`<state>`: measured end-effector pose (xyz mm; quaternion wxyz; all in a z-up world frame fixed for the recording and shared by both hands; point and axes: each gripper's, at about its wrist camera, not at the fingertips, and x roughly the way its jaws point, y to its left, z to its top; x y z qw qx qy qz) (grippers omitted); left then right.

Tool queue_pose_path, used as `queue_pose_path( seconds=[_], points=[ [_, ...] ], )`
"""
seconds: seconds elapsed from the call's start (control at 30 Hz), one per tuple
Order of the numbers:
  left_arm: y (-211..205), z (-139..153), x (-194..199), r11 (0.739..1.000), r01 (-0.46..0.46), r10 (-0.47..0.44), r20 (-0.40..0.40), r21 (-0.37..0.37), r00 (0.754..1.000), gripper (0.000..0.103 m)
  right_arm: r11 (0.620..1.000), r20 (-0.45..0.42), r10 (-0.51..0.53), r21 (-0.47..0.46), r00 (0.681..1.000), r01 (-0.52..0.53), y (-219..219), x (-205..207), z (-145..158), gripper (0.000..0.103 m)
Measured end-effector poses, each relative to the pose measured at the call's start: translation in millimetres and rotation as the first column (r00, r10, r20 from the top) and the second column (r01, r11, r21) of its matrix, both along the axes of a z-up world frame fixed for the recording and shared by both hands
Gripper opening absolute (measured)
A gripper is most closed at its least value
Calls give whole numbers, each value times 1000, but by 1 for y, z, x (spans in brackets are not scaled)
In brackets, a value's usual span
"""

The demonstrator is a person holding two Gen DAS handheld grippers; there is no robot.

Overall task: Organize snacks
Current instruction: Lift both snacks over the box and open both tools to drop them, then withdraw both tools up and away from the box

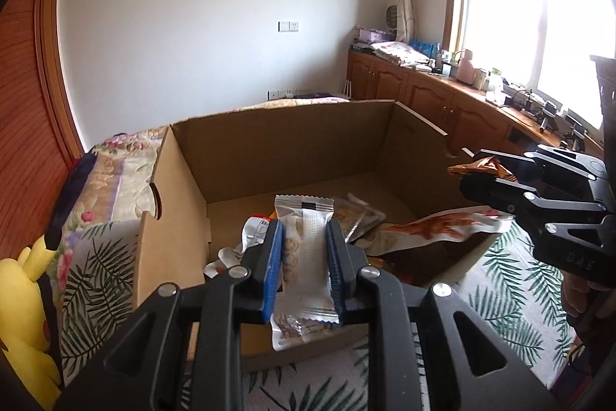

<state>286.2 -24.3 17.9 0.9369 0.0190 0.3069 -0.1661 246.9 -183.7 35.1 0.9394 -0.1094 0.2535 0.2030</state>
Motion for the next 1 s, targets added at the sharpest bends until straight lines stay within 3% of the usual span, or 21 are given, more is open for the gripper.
queue_pose_path(
  seconds=[0.7,1.0],
  points=[
    [-1,-20,29,1000,-19,18,-35,-4,999,22,1000,-69,12,19,998,-10,10,37,-23,37],
    [-4,-18,22,1000,-29,30,-23,9,999,29,999,-73,10,42,997,-7,9,36,-21,48]
  ],
)
